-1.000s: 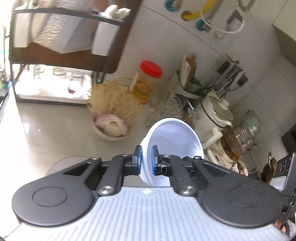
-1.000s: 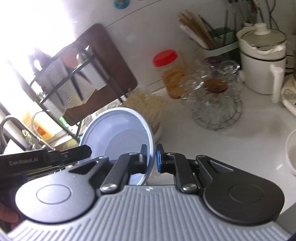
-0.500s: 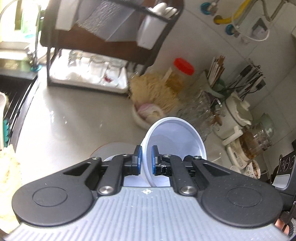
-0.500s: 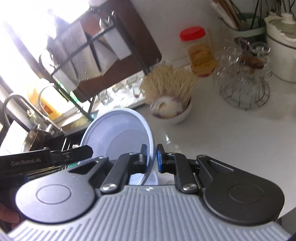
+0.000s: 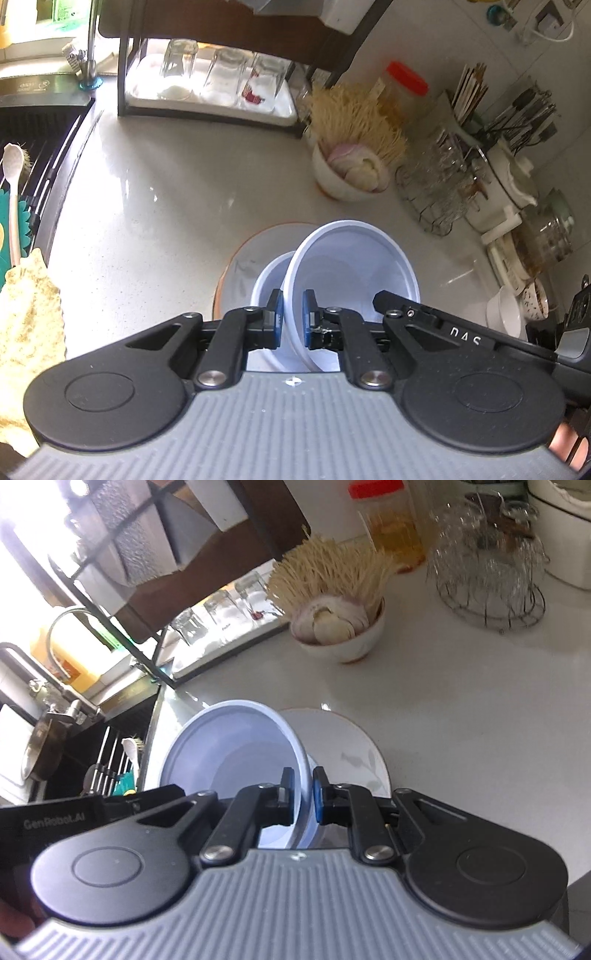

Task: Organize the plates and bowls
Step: 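Lower the translucent plastic bowl into the stack and open the left gripper, then raise the left gripper up and away from the bowl stack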

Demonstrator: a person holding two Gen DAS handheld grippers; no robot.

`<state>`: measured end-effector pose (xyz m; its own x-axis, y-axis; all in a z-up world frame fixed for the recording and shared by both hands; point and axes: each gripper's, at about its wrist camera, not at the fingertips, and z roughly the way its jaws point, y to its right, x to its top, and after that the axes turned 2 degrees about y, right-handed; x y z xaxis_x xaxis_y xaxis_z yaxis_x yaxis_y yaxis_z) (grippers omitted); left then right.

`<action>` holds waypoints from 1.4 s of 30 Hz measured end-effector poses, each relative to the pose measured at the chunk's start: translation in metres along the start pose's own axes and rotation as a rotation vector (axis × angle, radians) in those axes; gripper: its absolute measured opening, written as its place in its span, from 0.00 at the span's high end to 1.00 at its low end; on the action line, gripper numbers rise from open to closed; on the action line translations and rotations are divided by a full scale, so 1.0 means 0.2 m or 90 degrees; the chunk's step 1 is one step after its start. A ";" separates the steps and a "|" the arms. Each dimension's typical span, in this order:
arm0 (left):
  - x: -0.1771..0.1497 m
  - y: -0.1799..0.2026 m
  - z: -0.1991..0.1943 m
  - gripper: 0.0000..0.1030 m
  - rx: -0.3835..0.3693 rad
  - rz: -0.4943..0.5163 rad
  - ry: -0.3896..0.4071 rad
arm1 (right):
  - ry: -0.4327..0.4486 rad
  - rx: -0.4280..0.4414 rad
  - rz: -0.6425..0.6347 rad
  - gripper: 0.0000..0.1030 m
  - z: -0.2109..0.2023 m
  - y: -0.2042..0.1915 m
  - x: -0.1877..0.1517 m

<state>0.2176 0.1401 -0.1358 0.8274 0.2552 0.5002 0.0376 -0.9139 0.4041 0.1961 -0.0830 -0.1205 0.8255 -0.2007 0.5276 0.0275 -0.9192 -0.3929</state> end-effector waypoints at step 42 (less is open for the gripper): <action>0.14 0.46 -0.29 0.53 0.008 0.101 0.080 | 0.154 0.002 -0.061 0.56 -0.50 0.10 0.23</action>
<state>0.2116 0.0805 -0.0405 0.7469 0.1447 0.6490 -0.0801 -0.9493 0.3039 0.1789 -0.1443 -0.0291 0.6607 -0.1888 0.7265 0.1009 -0.9367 -0.3353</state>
